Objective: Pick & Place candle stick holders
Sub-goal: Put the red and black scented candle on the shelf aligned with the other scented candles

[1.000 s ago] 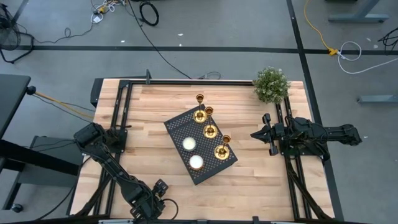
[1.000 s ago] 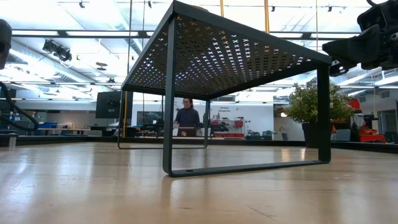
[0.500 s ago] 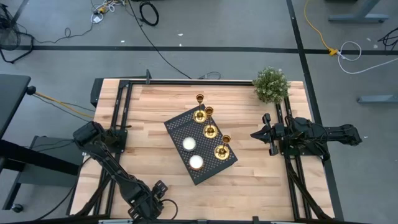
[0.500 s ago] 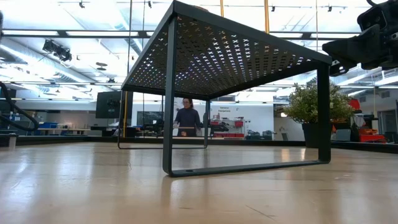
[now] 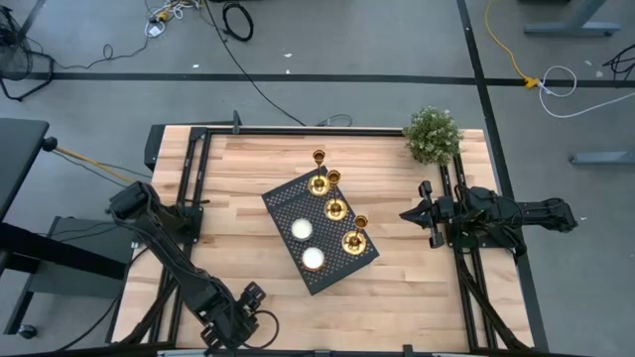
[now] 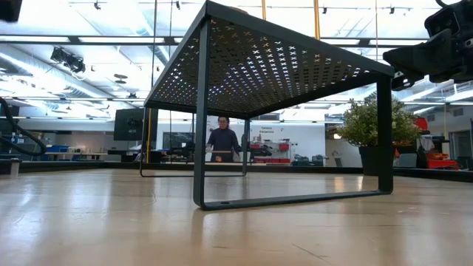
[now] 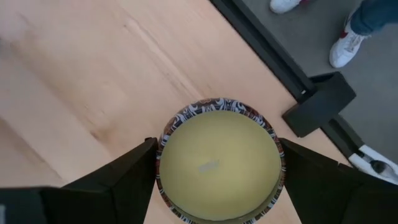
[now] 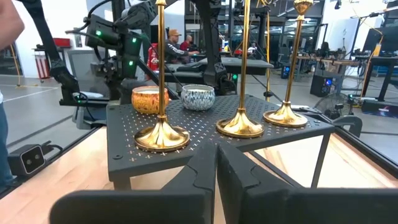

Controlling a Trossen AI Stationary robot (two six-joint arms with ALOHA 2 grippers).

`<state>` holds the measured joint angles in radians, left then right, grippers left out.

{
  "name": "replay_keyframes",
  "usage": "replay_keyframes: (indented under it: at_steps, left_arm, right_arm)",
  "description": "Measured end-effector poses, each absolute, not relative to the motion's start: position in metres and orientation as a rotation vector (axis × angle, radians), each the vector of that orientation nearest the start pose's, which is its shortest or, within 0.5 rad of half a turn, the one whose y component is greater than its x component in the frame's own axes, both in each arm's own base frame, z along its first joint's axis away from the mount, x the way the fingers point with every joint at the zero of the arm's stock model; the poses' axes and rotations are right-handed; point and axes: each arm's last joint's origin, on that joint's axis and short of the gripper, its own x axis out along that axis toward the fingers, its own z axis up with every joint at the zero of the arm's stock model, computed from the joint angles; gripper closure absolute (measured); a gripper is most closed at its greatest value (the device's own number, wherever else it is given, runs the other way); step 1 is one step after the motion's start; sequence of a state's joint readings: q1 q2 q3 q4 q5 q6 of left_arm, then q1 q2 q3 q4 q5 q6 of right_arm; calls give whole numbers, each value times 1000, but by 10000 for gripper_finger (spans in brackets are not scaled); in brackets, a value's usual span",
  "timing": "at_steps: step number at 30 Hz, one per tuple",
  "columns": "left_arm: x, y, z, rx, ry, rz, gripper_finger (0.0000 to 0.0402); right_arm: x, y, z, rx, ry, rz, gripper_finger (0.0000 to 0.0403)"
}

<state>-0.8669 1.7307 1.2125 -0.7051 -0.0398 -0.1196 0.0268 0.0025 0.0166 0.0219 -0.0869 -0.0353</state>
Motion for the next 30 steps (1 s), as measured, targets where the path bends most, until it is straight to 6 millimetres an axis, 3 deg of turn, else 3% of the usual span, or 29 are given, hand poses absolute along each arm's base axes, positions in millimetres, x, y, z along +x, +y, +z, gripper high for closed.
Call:
replay_keyframes:
  at_steps: [17,30]
  left_arm:
    - [218,-235,237,393,1099,-579,95]
    - [223,-191,270,314,1073,-482,95]
  right_arm:
    - [97,5,171,-37,-38,113,385]
    - [97,5,171,-37,-38,113,385]
